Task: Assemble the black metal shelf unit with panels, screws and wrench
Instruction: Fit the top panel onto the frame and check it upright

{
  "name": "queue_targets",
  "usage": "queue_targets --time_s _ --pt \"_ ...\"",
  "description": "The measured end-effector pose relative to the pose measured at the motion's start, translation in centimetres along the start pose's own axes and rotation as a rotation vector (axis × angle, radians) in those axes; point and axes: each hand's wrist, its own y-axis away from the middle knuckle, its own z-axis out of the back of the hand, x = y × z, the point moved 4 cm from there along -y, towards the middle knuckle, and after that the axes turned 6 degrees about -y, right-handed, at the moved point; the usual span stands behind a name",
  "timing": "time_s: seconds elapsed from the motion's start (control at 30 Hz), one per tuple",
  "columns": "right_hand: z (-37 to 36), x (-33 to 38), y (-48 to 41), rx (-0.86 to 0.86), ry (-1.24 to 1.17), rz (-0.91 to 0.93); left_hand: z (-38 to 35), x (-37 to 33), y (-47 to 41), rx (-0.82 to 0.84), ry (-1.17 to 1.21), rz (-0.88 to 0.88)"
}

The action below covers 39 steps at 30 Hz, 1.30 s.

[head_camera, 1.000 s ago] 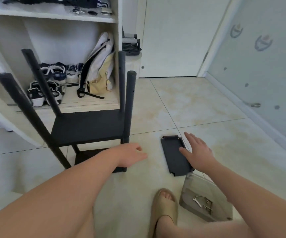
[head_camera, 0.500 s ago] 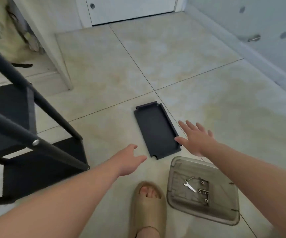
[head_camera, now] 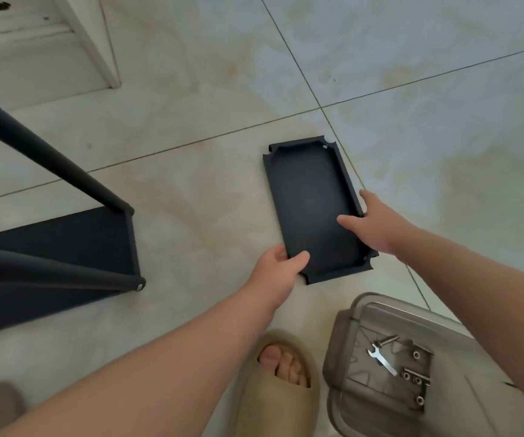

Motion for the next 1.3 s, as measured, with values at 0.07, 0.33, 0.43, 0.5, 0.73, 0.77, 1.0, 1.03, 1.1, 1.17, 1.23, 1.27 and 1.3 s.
queue_targets --time_s 0.07,0.33,0.43,0.5,0.73,0.77,1.0,1.03,1.1,1.17,1.23,1.27,1.3 --pt "0.5 -0.2 -0.1 -0.025 -0.078 -0.031 0.3 -0.5 0.1 -0.024 0.054 0.042" --pt "2.5 0.3 3.1 -0.074 -0.233 -0.042 2.9 -2.6 4.4 -0.030 0.062 0.066" --pt "3.6 0.2 6.1 0.004 -0.386 -0.096 3.6 -3.9 8.0 0.002 -0.020 0.053" --pt "4.8 0.4 8.8 0.049 -0.460 -0.110 3.7 -5.1 10.8 0.009 -0.079 0.010" --pt "11.5 4.7 22.1 0.030 -0.592 0.088 4.0 -10.5 23.8 0.020 -0.225 -0.206" --pt "12.5 5.6 24.5 0.021 -0.609 0.126 4.2 -11.2 26.0 0.014 -0.244 -0.234" --pt "16.9 12.3 41.0 -0.029 -0.669 0.400 6.8 -14.8 42.1 -0.034 -0.330 -0.482" --pt "17.2 13.3 43.3 -0.039 -0.674 0.438 7.6 -15.2 44.4 -0.057 -0.341 -0.526" --pt "17.4 15.6 47.6 -0.055 -0.684 0.514 9.3 -15.9 48.8 -0.100 -0.350 -0.611" --pt "17.3 17.8 51.5 -0.055 -0.705 0.578 11.2 -16.2 52.9 -0.137 -0.320 -0.684" --pt "16.9 20.2 55.0 -0.020 -0.739 0.639 13.3 -16.2 56.8 -0.182 -0.264 -0.753" --pt "16.7 21.5 56.6 0.002 -0.759 0.666 14.4 -16.2 58.6 -0.197 -0.234 -0.787" --pt "16.3 22.7 57.9 0.026 -0.777 0.690 15.4 -16.2 60.4 -0.212 -0.211 -0.821"
